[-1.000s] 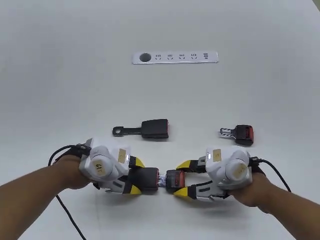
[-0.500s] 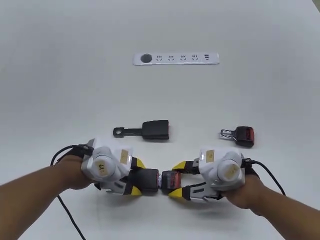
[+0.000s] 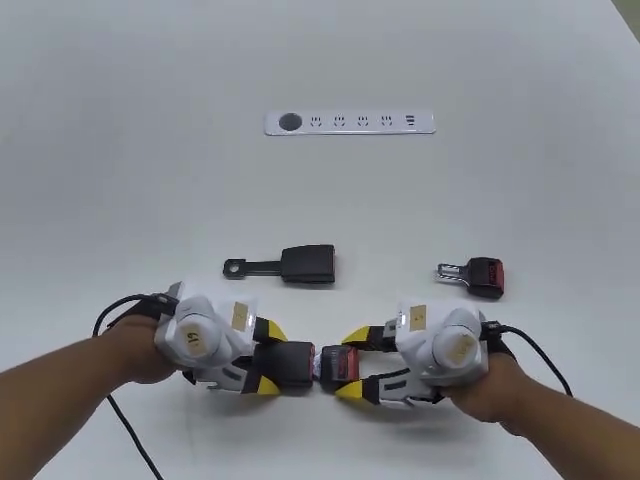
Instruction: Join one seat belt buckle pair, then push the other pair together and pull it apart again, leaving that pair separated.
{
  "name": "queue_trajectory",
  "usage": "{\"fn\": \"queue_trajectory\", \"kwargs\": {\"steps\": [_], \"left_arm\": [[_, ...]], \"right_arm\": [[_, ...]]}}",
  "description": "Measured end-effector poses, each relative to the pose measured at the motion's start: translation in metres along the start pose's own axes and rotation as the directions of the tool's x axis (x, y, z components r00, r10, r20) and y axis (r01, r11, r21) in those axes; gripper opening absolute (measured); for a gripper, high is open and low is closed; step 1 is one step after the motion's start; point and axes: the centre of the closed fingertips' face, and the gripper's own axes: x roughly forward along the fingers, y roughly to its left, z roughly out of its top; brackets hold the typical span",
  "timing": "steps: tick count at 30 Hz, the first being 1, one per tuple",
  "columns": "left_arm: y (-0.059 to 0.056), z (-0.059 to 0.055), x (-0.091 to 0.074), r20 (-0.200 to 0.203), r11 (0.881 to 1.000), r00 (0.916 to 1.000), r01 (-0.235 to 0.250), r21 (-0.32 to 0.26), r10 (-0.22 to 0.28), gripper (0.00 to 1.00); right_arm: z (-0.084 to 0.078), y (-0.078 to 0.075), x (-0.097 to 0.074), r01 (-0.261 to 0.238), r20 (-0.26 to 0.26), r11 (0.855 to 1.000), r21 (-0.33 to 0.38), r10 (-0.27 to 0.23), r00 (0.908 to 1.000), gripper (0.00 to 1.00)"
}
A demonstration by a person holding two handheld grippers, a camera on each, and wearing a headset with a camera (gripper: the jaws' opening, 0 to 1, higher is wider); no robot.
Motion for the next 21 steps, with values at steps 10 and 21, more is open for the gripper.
{"fn": "queue_trajectory", "kwargs": {"steps": [10,21], "left_arm": [[0.0024,0.0006,-0.0003,0.046,1.000,0.9989,0.000,-0.006,0.000,0.34],[0.0025,0.0013,-0.0005,0.089,1.000,0.9961,-0.001,-0.012,0.002,0.33]], "right_arm": [[0.0011,0.0003,-0.0022,0.007,0.039,1.000,0.001,-0.007,0.9992,0.33],[0.0012,-0.0003,-0.0031,0.010,0.062,1.000,-0.021,-0.009,0.9980,0.32]]}}
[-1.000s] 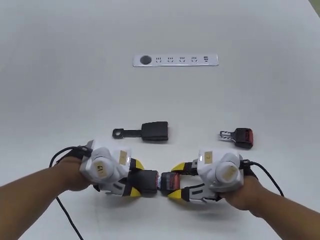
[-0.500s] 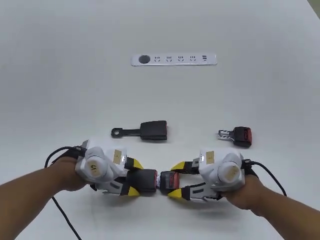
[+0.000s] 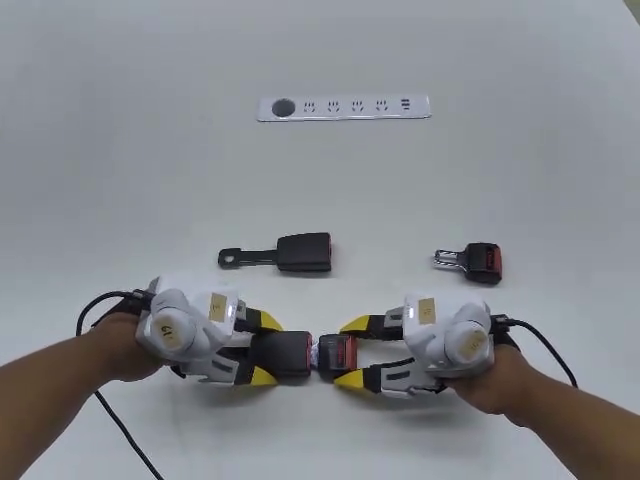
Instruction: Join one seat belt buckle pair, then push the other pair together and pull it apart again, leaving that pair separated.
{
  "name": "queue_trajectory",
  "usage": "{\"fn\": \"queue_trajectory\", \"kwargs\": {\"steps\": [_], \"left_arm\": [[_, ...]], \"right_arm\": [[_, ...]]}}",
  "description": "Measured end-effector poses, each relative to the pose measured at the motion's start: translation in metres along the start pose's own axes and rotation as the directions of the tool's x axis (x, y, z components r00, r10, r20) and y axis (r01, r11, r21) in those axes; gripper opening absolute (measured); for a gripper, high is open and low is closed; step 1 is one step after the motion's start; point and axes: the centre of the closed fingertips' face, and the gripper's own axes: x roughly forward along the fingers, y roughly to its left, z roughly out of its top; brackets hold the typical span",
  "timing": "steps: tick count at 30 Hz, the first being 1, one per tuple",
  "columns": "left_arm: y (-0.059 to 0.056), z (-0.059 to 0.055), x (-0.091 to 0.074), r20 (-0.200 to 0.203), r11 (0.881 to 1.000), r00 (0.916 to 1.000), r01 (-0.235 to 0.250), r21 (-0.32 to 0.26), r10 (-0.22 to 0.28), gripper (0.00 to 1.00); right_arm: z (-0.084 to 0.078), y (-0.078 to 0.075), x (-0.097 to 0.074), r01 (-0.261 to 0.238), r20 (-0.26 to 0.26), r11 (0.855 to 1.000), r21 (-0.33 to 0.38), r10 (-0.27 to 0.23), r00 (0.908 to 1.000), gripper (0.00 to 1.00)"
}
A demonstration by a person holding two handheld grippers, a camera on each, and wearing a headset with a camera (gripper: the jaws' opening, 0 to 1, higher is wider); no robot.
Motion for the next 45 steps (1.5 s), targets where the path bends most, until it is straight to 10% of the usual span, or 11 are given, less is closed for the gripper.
{"fn": "queue_trajectory", "kwargs": {"steps": [45], "left_arm": [[-0.0023,0.0002,0.0006,-0.002,1.000,1.0000,0.003,0.016,-0.003,0.35]], "right_arm": [[-0.0005,0.0012,0.0000,0.042,-0.013,0.998,-0.040,-0.043,0.9990,0.35]]}}
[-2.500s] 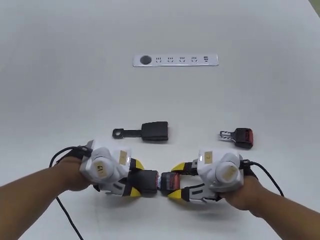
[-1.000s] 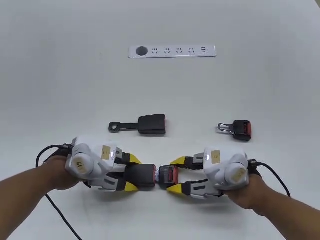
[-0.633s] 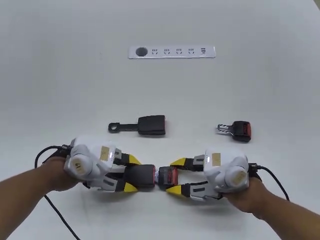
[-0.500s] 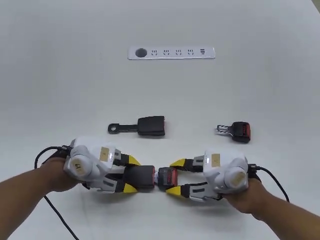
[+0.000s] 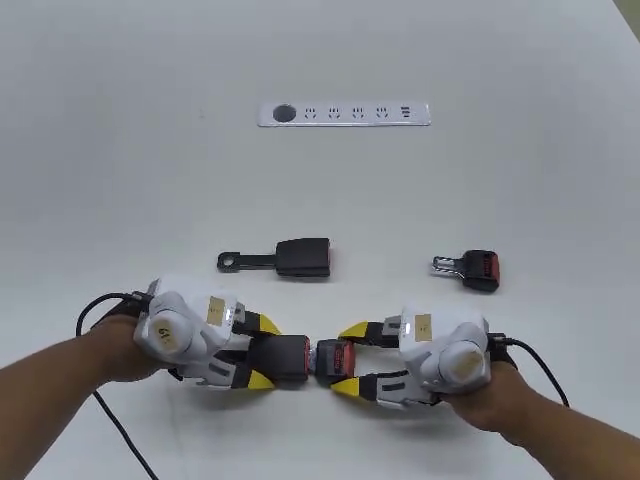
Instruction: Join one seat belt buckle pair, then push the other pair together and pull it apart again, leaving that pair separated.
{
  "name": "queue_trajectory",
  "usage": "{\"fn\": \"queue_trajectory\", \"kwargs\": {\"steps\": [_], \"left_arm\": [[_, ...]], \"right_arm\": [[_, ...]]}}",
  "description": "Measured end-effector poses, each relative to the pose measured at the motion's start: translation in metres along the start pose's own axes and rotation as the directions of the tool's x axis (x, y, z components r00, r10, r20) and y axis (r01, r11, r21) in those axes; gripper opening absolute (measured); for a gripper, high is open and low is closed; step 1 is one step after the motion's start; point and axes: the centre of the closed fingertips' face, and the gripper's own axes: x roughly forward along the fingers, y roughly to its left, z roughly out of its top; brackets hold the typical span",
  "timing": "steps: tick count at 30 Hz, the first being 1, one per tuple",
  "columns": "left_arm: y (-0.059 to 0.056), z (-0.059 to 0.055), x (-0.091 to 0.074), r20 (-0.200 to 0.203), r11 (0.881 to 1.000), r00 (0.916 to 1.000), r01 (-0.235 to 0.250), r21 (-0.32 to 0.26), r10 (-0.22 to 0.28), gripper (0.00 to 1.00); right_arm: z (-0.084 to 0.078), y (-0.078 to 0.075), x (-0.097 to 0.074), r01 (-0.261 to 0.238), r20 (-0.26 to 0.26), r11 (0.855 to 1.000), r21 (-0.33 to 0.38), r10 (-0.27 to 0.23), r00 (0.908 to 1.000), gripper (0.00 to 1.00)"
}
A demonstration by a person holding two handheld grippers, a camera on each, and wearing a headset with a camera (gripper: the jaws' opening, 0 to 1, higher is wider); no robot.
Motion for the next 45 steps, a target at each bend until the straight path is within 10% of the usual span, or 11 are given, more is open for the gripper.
{"fn": "queue_trajectory", "kwargs": {"steps": [7,11,18,26,45], "left_arm": [[-0.006,0.008,0.003,0.009,0.990,0.9999,-0.003,-0.139,0.005,0.48],[-0.001,0.017,-0.002,0.029,0.987,0.9984,-0.044,-0.157,0.049,0.65],[0.010,0.031,-0.013,0.053,0.986,0.9935,-0.092,-0.142,0.100,0.75],[0.038,0.050,-0.034,0.090,0.981,0.9810,-0.162,-0.104,0.172,0.78],[0.106,0.045,-0.048,0.044,0.971,0.9731,-0.222,-0.084,0.226,0.77]], "right_arm": [[0.001,0.001,-0.001,0.022,-0.020,1.000,0.012,-0.021,0.9996,0.46],[0.009,-0.006,-0.007,0.064,0.021,0.995,0.077,-0.066,0.9976,0.71],[0.015,-0.014,-0.022,0.096,0.047,0.990,0.099,-0.101,0.9938,0.74],[0.013,-0.035,-0.054,0.124,0.041,0.990,0.060,-0.127,0.9911,0.77],[-0.024,-0.125,-0.130,0.233,-0.019,0.969,0.087,-0.233,0.9724,0.78]]}}
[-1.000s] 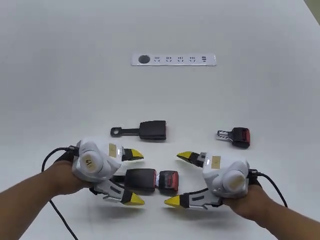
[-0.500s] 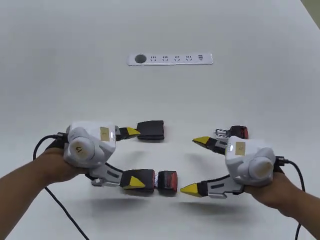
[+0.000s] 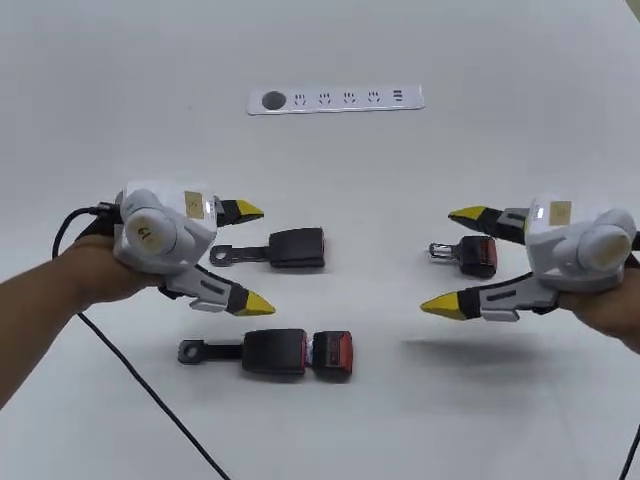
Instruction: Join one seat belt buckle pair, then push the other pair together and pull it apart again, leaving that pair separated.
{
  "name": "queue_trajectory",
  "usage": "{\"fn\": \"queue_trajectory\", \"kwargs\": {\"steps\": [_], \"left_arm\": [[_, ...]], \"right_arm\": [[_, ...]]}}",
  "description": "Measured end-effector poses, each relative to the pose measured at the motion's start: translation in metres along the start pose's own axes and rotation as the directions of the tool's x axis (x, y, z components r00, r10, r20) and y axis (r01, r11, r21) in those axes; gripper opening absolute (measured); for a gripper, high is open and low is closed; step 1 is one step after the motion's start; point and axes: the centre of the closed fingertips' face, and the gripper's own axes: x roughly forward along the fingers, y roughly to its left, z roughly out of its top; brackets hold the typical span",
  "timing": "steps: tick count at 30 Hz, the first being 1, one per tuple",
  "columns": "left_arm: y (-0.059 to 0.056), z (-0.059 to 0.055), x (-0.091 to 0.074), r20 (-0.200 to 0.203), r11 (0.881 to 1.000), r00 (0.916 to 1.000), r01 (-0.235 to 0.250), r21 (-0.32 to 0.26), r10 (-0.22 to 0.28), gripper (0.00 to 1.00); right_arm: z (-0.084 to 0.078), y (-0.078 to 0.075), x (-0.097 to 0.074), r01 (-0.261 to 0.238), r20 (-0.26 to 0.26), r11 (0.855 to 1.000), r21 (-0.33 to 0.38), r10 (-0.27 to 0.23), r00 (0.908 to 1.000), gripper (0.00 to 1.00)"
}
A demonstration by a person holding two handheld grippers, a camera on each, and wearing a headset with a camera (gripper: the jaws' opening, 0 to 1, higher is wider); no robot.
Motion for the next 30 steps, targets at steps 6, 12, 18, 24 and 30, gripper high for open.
{"fn": "queue_trajectory", "kwargs": {"steps": [6,12,18,24,30], "left_arm": [[0.018,0.001,0.012,-0.005,1.000,1.0000,0.001,-0.008,-0.001,0.76],[0.028,-0.008,0.030,-0.029,0.999,0.9993,0.024,-0.035,-0.025,0.76],[0.027,-0.018,0.045,-0.056,0.998,0.9968,0.056,-0.042,-0.058,0.73],[0.027,-0.028,0.051,-0.079,0.996,0.9940,0.072,-0.057,-0.076,0.67],[0.025,-0.032,0.055,-0.101,0.996,0.9911,0.085,-0.027,-0.087,0.56]], "right_arm": [[-0.023,-0.016,-0.003,-0.012,-0.058,1.000,0.008,0.013,0.9983,0.77],[-0.046,-0.028,-0.004,-0.025,-0.109,0.999,0.041,0.030,0.9936,0.75],[-0.061,-0.033,-0.002,-0.058,-0.147,0.997,0.046,0.064,0.9870,0.71],[-0.066,-0.033,-0.001,-0.096,-0.170,0.995,0.033,0.100,0.9803,0.61],[-0.072,-0.034,-0.004,-0.114,-0.192,0.993,0.011,0.114,0.9747,0.50]]}}
